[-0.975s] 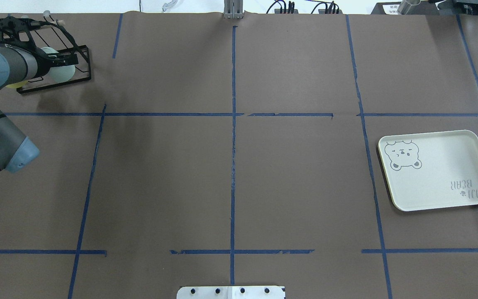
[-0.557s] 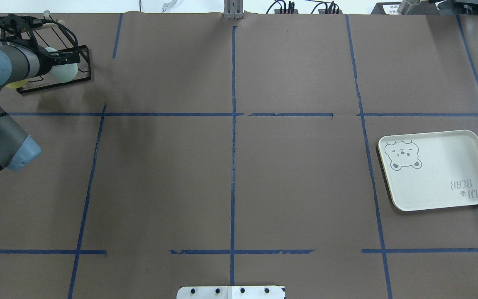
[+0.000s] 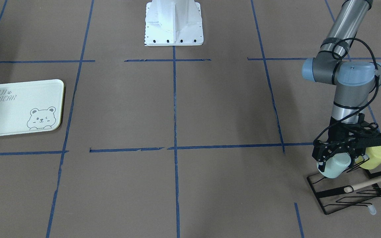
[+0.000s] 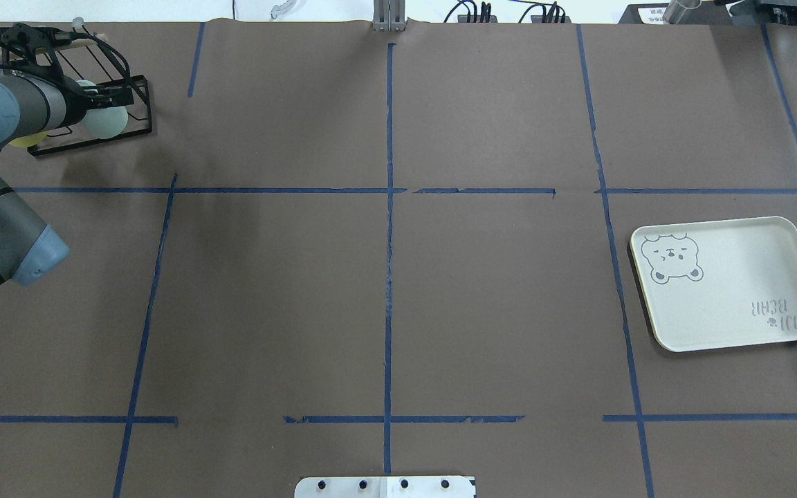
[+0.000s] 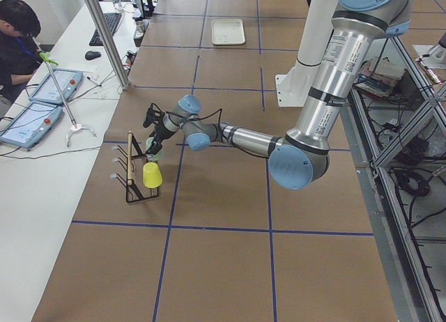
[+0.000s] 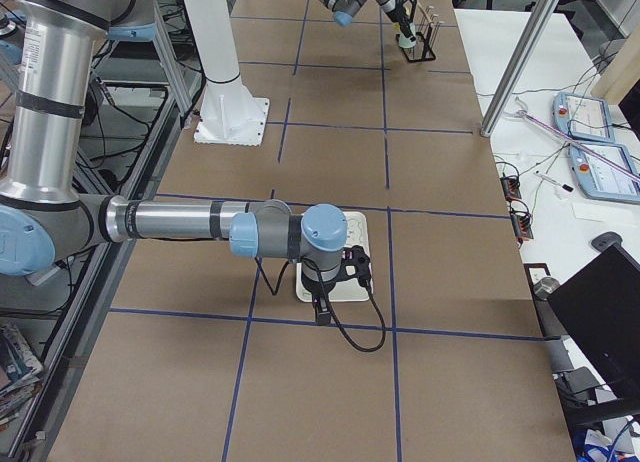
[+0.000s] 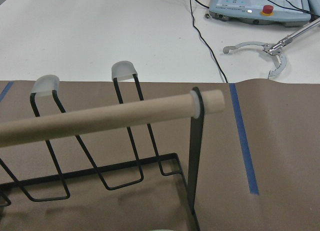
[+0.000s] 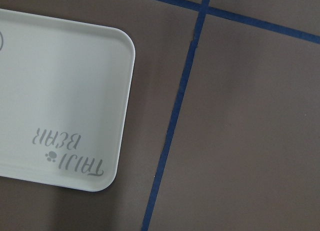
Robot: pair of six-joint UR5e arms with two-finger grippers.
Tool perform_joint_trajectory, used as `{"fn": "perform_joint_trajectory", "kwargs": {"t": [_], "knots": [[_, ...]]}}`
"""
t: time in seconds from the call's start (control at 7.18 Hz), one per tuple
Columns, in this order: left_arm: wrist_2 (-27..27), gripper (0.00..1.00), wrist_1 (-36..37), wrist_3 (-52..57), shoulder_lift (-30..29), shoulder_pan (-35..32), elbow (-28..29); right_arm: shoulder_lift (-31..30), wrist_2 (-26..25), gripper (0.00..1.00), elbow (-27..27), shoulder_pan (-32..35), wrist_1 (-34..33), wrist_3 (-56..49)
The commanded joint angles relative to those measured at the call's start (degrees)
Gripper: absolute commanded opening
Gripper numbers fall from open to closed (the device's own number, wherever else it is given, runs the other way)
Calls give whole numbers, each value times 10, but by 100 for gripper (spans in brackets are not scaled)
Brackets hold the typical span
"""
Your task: Left arm grabs green cup and hands to right arm on tray
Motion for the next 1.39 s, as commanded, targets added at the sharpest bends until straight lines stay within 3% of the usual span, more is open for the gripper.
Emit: {"fn": "perform_joint_trajectory", "kwargs": {"t": [0.0,0.98,1.11,1.25], "knots": [[0,100,-1,3,3,0,0,0,0,100,-1,-1,0,0],[-3,100,-1,0,6,1,0,0,0,100,-1,-1,0,-1],[-3,96,-1,-2,6,1,0,0,0,100,-2,-1,0,-1],[-3,70,0,-5,6,1,0,0,0,100,-2,-1,0,-1]]}}
